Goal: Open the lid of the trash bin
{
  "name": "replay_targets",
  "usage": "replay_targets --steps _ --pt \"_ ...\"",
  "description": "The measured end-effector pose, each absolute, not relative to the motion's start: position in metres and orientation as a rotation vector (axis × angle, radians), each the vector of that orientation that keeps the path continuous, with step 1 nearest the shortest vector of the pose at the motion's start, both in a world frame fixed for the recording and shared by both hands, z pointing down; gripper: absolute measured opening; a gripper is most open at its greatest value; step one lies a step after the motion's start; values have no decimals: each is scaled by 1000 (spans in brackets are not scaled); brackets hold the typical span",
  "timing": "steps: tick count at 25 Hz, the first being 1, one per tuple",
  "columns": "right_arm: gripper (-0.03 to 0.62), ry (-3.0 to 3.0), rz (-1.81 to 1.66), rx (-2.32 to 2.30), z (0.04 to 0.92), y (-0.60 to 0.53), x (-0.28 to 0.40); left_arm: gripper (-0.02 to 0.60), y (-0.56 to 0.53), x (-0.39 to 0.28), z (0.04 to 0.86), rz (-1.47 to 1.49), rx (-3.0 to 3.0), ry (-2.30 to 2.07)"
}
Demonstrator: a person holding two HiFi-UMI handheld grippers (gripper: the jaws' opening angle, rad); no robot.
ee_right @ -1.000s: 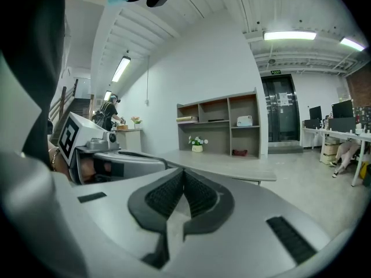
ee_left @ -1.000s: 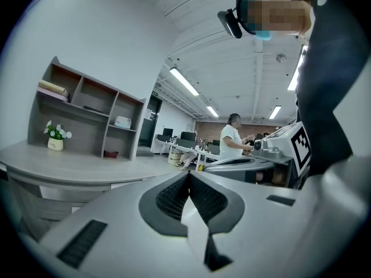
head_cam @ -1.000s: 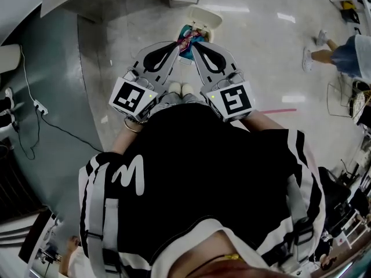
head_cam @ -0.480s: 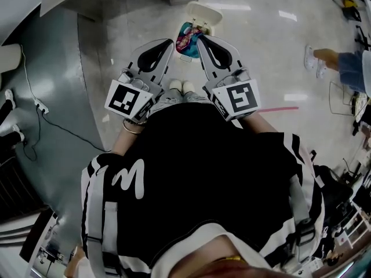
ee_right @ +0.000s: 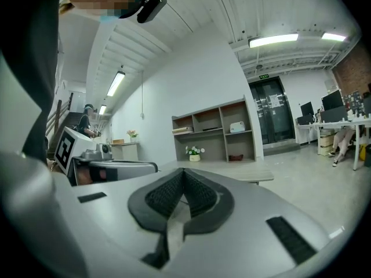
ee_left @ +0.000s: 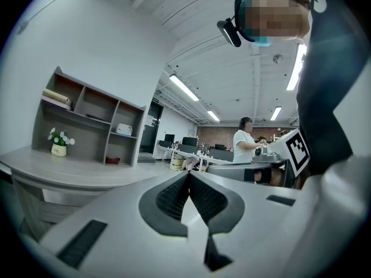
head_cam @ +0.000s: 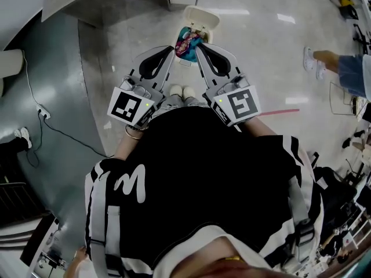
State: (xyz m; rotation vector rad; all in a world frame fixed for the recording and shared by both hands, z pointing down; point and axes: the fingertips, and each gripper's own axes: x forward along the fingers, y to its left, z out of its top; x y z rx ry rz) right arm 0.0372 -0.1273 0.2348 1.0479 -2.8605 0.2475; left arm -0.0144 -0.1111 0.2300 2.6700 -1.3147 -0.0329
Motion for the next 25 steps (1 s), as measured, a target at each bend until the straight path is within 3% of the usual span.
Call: replay_targets --steps 25 --pt "9 -2864 295 1048 235 -111 25 2 -100 -19 231 -43 2687 -1296"
